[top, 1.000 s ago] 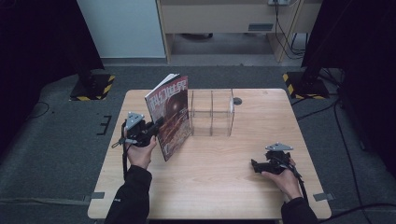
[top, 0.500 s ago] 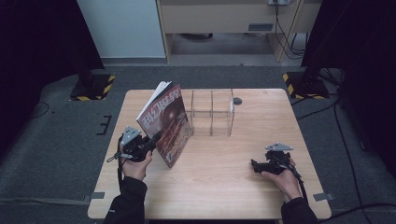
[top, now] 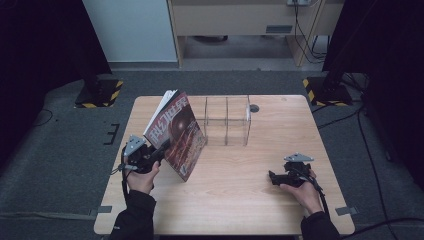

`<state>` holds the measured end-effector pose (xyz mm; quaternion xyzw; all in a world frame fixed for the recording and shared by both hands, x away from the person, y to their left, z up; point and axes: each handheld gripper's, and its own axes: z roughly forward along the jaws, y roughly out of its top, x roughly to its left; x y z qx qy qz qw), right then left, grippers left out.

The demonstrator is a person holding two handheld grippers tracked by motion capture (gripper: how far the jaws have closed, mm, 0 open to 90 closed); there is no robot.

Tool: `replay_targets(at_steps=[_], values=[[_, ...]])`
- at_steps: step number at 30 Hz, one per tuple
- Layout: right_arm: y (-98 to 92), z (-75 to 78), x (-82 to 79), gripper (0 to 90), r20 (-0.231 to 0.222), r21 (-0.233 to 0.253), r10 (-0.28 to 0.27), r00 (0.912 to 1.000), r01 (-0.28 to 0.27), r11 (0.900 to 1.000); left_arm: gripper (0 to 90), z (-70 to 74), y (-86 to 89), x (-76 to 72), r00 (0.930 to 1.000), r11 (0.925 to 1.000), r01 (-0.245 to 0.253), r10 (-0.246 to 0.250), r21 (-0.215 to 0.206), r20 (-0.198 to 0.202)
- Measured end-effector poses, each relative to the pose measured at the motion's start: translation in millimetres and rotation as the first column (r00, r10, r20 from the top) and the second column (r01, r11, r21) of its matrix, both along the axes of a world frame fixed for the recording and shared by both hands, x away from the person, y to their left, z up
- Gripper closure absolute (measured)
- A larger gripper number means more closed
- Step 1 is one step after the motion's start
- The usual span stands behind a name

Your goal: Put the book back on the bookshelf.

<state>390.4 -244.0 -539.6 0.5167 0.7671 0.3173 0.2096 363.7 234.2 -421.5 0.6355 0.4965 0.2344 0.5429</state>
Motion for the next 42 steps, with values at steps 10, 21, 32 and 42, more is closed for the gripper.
replay_targets(at_steps=[10,21,32,42], values=[[0.1,0.0,0.0,0.3,0.0,0.001,0.0,1.0,0.0,1.0,71.3,21.3,5.5,25.8,0.9998,0.9984,0.012,-0.013,-0.056,-0.014],[0.1,-0.1,0.1,0.3,0.002,-0.001,0.002,1.0,-0.002,1.0,83.6,28.2,-7.0,28.0,0.9992,0.9961,-0.027,0.025,-0.084,-0.03],[0.4,-0.1,0.0,0.3,0.001,0.0,0.002,1.0,-0.002,1.0,83.7,51.2,-28.2,49.7,0.9965,0.9944,-0.071,0.074,-0.079,0.038],[1.2,0.1,0.3,0.3,-0.002,-0.003,0.015,0.9999,-0.015,1.0,83.8,41.7,-38.6,82.5,0.9811,0.9824,-0.171,0.177,-0.076,0.079]])
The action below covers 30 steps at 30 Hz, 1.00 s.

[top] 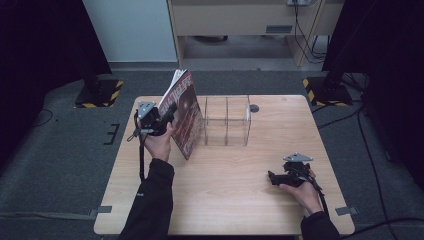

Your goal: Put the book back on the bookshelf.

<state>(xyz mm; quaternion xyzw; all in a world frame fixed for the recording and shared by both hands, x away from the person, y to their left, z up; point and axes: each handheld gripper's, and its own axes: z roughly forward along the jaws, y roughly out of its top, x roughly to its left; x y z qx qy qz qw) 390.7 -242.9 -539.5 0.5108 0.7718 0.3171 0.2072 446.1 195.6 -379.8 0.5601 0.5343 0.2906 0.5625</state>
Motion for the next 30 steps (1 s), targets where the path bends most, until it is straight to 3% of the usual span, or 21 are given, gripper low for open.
replay_targets(at_steps=[5,8,15,19,24,30], values=[[0.7,-0.1,0.3,0.3,0.003,0.001,0.0,1.0,0.0,1.0,83.8,-6.7,-4.9,7.2,0.9993,0.9994,-0.034,0.034,0.001,0.016],[1.1,-0.2,0.4,0.3,0.004,0.001,-0.001,1.0,0.001,1.0,83.8,-9.9,-11.5,11.2,0.998,0.998,-0.056,0.055,0.031,0.033],[1.3,-0.2,0.3,0.3,0.004,-0.001,0.01,0.9999,-0.01,1.0,83.8,-17.5,-17.1,17.1,0.9955,0.9962,-0.082,0.08,0.031,0.05],[1.5,-0.1,0.3,0.3,0.003,-0.001,0.016,0.9999,-0.016,1.0,83.6,-24.1,-20.4,17.7,0.9931,0.9924,-0.1,0.095,0.072,0.069],[2.0,-0.1,0.1,0.3,0.001,0.0,0.02,0.9998,-0.02,1.0,82.2,-23.9,-18.2,17.1,0.9944,0.9911,-0.09,0.083,0.098,0.065],[2.1,-0.1,0.1,0.3,0.001,0.001,0.019,0.9998,-0.019,1.0,72.9,-22.4,-13.8,12.4,0.9966,0.9907,-0.057,0.049,0.123,0.065]])
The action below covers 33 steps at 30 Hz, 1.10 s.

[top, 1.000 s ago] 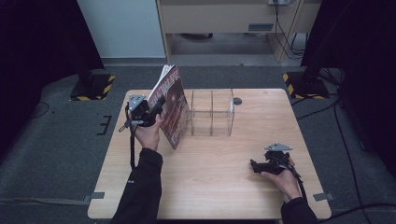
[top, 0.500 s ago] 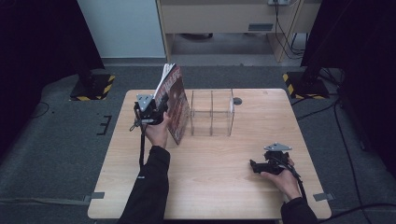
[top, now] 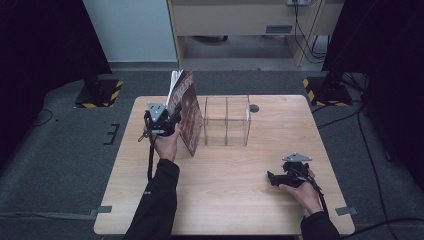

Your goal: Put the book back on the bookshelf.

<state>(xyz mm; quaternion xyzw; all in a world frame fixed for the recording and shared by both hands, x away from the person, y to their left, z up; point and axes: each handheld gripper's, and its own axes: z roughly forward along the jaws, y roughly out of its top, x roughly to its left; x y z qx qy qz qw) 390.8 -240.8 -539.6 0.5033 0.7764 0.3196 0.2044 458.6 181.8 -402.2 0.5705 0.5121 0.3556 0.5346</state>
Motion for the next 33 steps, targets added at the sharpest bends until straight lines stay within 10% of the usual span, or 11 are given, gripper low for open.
replay_targets(at_steps=[17,33], values=[[0.0,0.0,0.0,0.3,0.0,0.0,0.0,1.0,0.0,1.0,41.6,-4.4,25.5,-37.4,0.9926,0.9918,0.122,-0.121,0.039,-0.007],[0.2,-0.1,-0.3,0.3,0.001,0.001,-0.002,1.0,0.002,1.0,34.0,-53.5,45.5,-82.5,0.9614,0.9693,0.229,-0.211,0.089,-0.177]])
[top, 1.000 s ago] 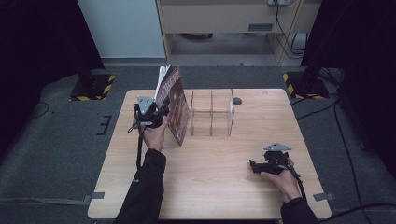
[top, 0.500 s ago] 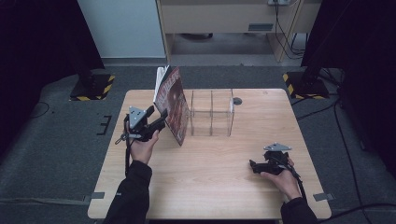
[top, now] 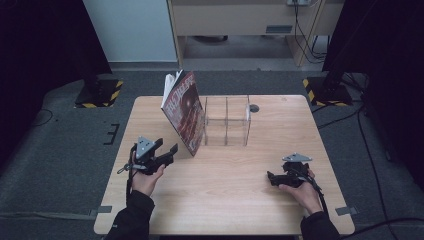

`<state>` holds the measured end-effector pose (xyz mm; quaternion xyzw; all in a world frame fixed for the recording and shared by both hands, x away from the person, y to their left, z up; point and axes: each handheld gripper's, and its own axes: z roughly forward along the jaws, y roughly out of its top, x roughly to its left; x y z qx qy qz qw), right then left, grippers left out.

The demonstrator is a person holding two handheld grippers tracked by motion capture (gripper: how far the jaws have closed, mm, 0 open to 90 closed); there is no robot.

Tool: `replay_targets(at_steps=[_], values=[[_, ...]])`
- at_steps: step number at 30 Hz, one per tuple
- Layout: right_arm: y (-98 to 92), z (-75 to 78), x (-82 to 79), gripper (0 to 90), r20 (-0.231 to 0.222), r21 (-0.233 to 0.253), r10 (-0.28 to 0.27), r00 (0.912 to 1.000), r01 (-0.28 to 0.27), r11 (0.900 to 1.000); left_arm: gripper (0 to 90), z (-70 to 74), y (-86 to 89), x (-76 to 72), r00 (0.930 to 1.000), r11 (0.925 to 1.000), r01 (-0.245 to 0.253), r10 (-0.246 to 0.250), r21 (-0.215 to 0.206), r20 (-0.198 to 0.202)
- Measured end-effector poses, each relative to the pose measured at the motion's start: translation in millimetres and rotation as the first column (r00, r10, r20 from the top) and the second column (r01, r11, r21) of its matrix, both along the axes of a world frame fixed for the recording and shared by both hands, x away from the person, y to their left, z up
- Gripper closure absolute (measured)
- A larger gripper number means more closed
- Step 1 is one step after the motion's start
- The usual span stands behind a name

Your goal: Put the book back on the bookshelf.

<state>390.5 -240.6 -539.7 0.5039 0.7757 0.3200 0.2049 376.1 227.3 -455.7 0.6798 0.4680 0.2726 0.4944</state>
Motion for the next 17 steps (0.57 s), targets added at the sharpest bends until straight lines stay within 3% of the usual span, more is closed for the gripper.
replay_targets(at_steps=[7,9,10,15,17], values=[[0.1,0.0,-0.5,0.3,0.002,-0.001,-0.002,1.0,0.002,1.0,26.7,-22.9,2.5,-16.6,0.9941,0.9962,0.054,-0.048,0.069,-0.097],[0.2,0.0,-0.5,0.3,0.002,-0.001,-0.002,1.0,0.002,1.0,26.2,-26.9,3.8,-18.9,0.9926,0.9954,0.061,-0.053,0.074,-0.109],[0.3,0.0,-0.6,0.4,0.002,-0.001,-0.003,1.0,0.003,1.0,23.2,-33.4,6.3,-21.7,0.9874,0.9932,0.078,-0.065,0.087,-0.144],[0.5,0.2,-1.3,1.2,0.003,0.002,-0.01,0.9999,0.01,1.0,20.6,-45.3,13.0,-23.1,0.9785,0.986,0.085,-0.056,0.143,-0.198],[-0.7,2.7,-1.7,7.9,-0.004,-0.004,-0.003,1.0,0.002,1.0,19.8,-51.1,16.6,-20.5,0.9736,0.9841,0.078,-0.04,0.16,-0.224]])
